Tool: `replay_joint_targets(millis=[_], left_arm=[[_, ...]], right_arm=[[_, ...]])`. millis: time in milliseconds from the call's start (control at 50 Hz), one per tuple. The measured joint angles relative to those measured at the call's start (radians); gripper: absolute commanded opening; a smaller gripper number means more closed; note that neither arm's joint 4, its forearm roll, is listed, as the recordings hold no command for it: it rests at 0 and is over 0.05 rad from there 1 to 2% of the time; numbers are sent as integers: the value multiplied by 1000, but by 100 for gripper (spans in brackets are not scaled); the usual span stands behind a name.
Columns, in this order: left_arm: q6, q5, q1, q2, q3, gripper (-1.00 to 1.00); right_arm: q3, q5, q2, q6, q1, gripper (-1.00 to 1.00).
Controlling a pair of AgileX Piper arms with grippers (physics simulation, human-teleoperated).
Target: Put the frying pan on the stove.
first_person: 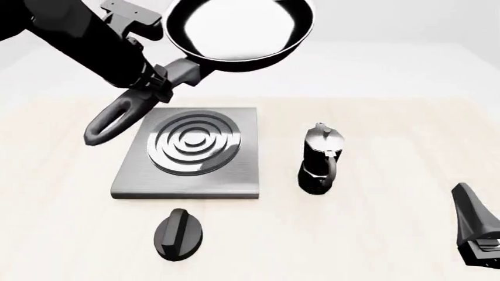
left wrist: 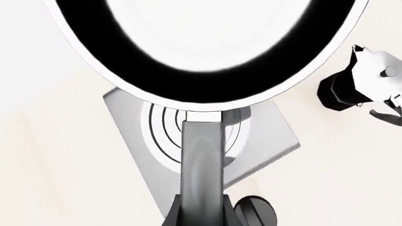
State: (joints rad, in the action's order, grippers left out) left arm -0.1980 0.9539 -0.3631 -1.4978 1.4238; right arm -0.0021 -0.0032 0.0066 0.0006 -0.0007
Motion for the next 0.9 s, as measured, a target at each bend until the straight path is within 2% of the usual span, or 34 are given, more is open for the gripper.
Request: replay_joint_targets(millis=[400, 900], left_arm=[[54, -32, 57, 114, -171, -100], [43, -99, 110, 159, -338, -100]], right_arm=[[0, 0, 0, 0, 0, 100], [0, 0, 0, 0, 0, 100]])
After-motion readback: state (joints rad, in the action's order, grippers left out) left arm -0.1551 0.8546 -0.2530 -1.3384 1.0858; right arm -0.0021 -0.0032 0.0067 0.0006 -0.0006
